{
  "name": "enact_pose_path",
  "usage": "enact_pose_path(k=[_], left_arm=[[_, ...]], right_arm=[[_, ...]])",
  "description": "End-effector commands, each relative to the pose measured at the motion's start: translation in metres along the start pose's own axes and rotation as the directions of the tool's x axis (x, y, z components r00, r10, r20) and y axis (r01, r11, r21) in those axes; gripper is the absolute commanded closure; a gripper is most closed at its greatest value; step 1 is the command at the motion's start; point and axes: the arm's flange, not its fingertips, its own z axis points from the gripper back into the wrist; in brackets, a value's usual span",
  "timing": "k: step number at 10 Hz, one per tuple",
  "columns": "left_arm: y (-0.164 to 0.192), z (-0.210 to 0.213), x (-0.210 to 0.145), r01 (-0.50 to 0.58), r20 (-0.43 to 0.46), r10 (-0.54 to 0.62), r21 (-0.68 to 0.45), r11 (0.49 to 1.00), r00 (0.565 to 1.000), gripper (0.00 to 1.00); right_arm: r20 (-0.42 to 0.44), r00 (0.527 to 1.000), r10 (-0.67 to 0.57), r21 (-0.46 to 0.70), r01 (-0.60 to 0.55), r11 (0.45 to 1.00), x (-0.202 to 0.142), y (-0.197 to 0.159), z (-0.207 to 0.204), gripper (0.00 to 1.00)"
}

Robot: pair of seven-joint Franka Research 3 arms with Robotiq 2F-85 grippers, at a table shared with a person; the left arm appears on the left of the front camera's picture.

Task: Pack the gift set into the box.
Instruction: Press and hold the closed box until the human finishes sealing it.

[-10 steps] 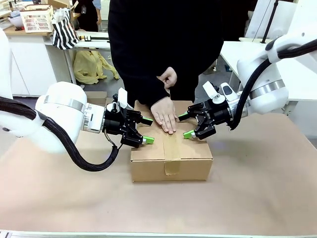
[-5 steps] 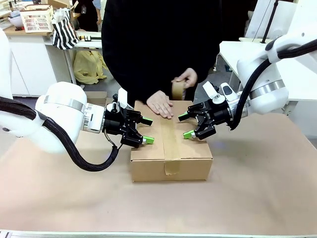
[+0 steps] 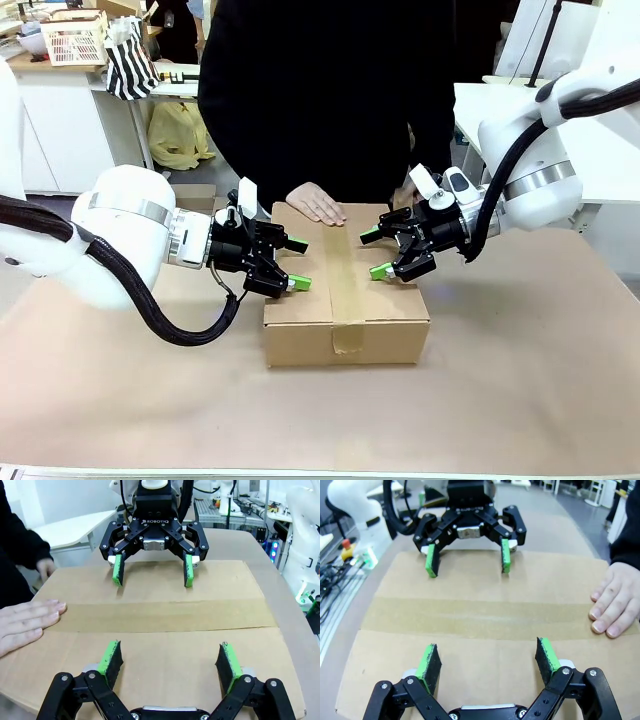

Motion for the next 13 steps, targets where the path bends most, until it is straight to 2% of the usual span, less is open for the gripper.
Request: enact_pose_path(k=[1, 13], left_arm=[[-0.0028, 0.0004, -0.0023, 0.002, -0.011, -0.003, -0.005, 1.0, 1.0, 0.0], [-0.0028, 0.0004, -0.0023, 0.002, -0.011, -0.003, -0.005, 1.0, 1.0, 0.0]], right_arm=[[-0.003, 1.0, 0.002, -0.002, -0.002, 1.0, -0.0009, 0.0006, -0.0003, 0.0], [-0.003, 1.0, 0.002, -0.002, -0.002, 1.0, -0.0009, 0.0006, -0.0003, 0.0]])
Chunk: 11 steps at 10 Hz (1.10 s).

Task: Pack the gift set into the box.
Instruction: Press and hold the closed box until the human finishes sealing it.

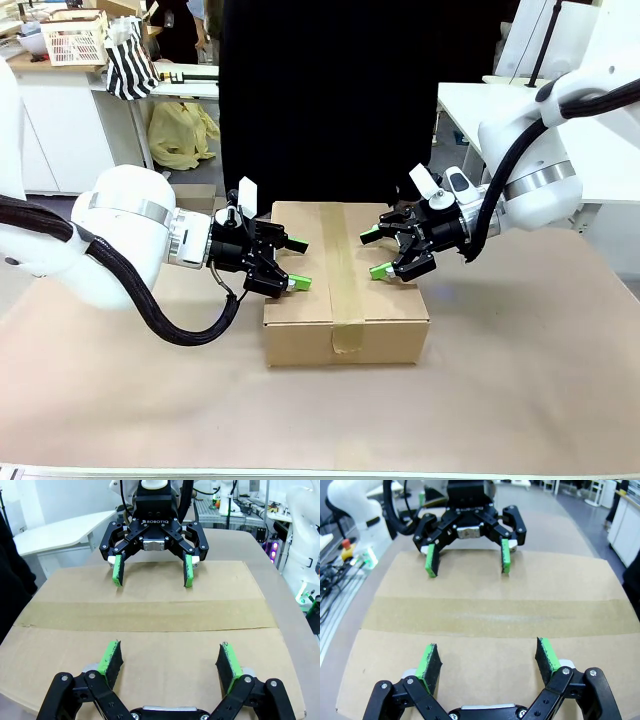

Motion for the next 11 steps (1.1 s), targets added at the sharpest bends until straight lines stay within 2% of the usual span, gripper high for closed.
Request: enact_pose_path(k=[1, 7, 8, 9, 10, 11], left_arm=[[-0.003, 0.001, -0.003, 0.002, -0.011, -0.002, -0.004, 1.0, 1.0, 0.0], [0.0, 0.0, 0.0, 0.0, 0.0, 0.0, 0.0, 1.0, 1.0, 0.0], [-0.013, 0.004, 0.032, -0.18, -0.035, 0.178, -0.05, 0.982, 0.983, 0.0], [-0.029, 0.015, 0.065, -0.264, -0.014, 0.264, -0.095, 0.96, 0.965, 0.0], [-0.043, 0.031, 0.095, -0.292, 0.038, 0.297, -0.104, 0.951, 0.954, 0.0], [-0.064, 0.047, 0.121, -0.374, 0.093, 0.376, -0.037, 0.927, 0.922, 0.0]], right_arm=[[-0.003, 1.0, 0.001, -0.002, -0.001, 1.0, -0.001, 0.001, 0.0, 0.0], [0.0, 1.0, 0.0, 0.0, 0.0, 1.0, 0.0, 0.0, 0.0, 0.0], [0.142, 0.99, -0.021, -0.035, 0.026, 0.999, 0.031, 0.02, 0.021, 0.0], [0.242, 0.967, -0.082, -0.056, 0.098, 0.994, 0.063, 0.047, 0.034, 0.0], [0.321, 0.936, -0.142, -0.084, 0.177, 0.981, 0.087, 0.075, 0.044, 0.0], [0.327, 0.918, -0.226, -0.076, 0.264, 0.962, 0.098, 0.11, 0.054, 0.0]])
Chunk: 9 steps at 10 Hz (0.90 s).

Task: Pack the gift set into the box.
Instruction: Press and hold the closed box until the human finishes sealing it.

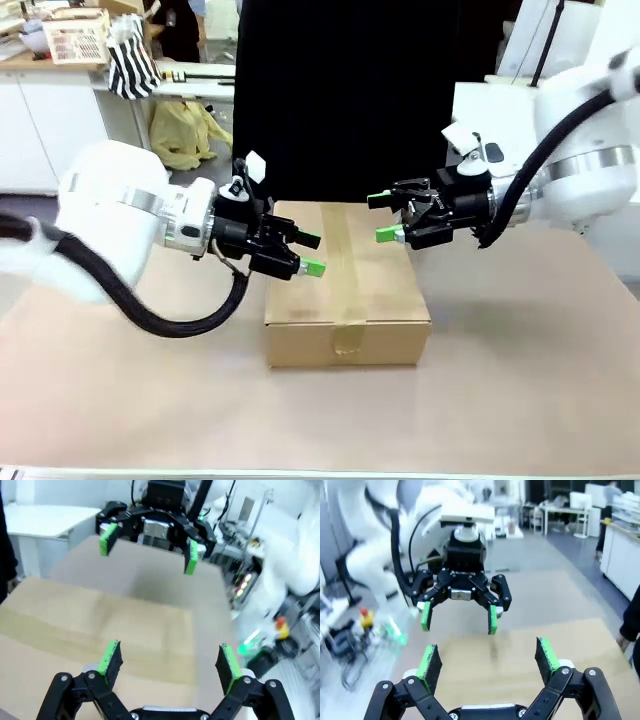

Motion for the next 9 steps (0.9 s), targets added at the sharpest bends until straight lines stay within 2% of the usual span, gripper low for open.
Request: enact_pose_path(k=[1, 2, 3, 4, 5, 6, 7, 8, 9], left_arm=[[-0.056, 0.042, 0.033, -0.149, 0.059, 0.142, 0.134, 0.98, 0.988, 0.0], [-0.074, 0.061, 0.035, -0.17, 0.077, 0.158, 0.194, 0.966, 0.984, 0.0], [-0.089, 0.08, 0.03, -0.168, 0.107, 0.15, 0.185, 0.968, 0.983, 0.0], [-0.096, 0.102, 0.016, -0.176, 0.112, 0.154, 0.217, 0.96, 0.982, 0.0], [-0.103, 0.116, -0.005, -0.188, 0.085, 0.176, 0.168, 0.968, 0.981, 0.0], [-0.107, 0.13, -0.028, -0.222, 0.036, 0.22, 0.079, 0.972, 0.975, 0.0], [-0.11, 0.146, -0.055, -0.249, -0.042, 0.248, -0.021, 0.968, 0.968, 0.0], [-0.109, 0.162, -0.082, -0.318, -0.019, 0.318, 0.003, 0.948, 0.948, 0.0], [-0.102, 0.18, -0.097, -0.327, 0.13, 0.324, 0.001, 0.945, 0.937, 0.0]], right_arm=[[-0.142, 0.964, -0.224, -0.005, 0.226, 0.974, 0.008, 0.083, 0.023, 0.0], [-0.232, 0.906, -0.354, 0.107, 0.385, 0.917, 0.004, 0.116, 0.039, 0.0], [-0.156, 0.893, -0.421, 0.131, 0.442, 0.888, 0.006, 0.137, 0.062, 0.0], [-0.018, 0.843, -0.538, 0.18, 0.532, 0.827, 0.0, 0.149, 0.089, 0.0], [0.073, 0.779, -0.623, 0.203, 0.6, 0.774, -0.013, 0.155, 0.109, 0.0], [0.117, 0.709, -0.695, 0.151, 0.679, 0.718, -0.03, 0.158, 0.134, 0.0], [0.16, 0.665, -0.729, 0.089, 0.726, 0.682, -0.045, 0.16, 0.163, 0.0], [0.175, 0.681, -0.711, -0.065, 0.729, 0.682, -0.058, 0.162, 0.188, 0.0], [0.091, 0.736, -0.671, 0.16, 0.655, 0.739, 0.008, 0.069, 0.156, 0.0]])
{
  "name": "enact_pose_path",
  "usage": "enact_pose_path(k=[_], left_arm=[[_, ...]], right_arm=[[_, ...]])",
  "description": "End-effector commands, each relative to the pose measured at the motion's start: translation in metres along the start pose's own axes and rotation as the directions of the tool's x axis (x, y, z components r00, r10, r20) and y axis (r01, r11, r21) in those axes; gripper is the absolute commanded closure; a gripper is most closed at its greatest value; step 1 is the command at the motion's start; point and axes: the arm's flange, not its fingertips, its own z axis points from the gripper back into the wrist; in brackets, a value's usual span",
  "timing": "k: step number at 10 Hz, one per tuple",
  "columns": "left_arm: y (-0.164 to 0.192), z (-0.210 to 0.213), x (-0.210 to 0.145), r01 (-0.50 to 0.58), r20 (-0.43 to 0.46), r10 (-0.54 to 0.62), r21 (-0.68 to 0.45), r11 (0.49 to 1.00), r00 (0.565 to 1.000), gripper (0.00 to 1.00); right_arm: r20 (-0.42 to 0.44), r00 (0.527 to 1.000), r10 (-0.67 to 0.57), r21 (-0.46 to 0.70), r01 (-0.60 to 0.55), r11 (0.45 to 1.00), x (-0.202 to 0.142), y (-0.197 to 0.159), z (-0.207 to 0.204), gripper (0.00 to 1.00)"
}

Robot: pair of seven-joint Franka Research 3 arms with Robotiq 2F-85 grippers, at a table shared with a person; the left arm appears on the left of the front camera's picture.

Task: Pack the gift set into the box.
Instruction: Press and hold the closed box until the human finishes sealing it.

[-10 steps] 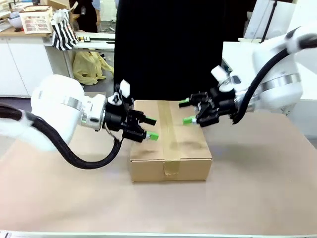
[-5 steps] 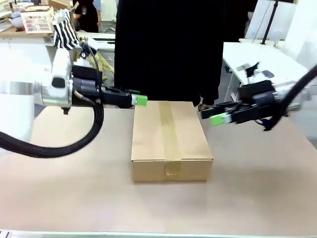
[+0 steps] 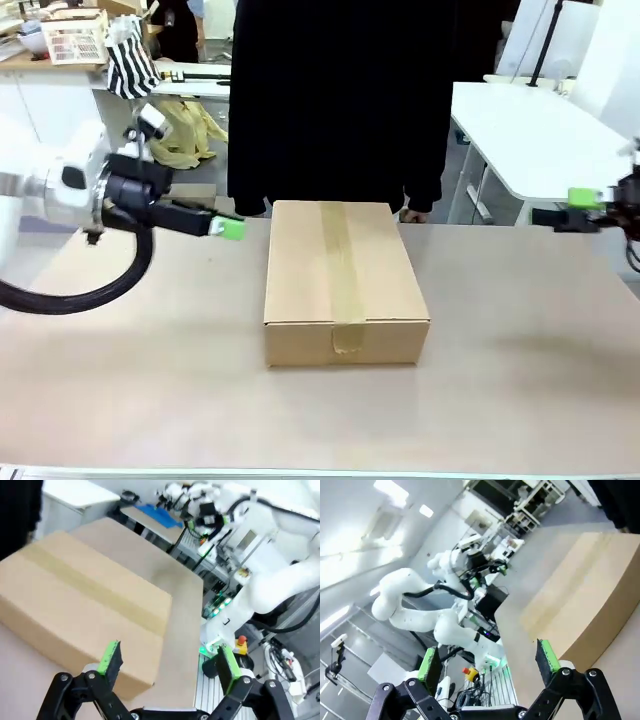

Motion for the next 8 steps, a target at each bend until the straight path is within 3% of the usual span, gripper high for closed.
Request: enact_pose_path(k=[1, 8], left_arm=[[-0.0229, -0.0237, 0.018, 0.05, -0.029, -0.049, 0.026, 0.998, 0.998, 0.0], [-0.0229, -0.0237, 0.018, 0.05, -0.029, -0.049, 0.026, 0.998, 0.998, 0.0]], right_arm=[[-0.072, 0.996, 0.048, 0.112, -0.04, 0.993, 0.0114, 0.0141, -0.0596, 0.0], [-0.072, 0.996, 0.048, 0.112, -0.04, 0.993, 0.0114, 0.0141, -0.0596, 0.0]])
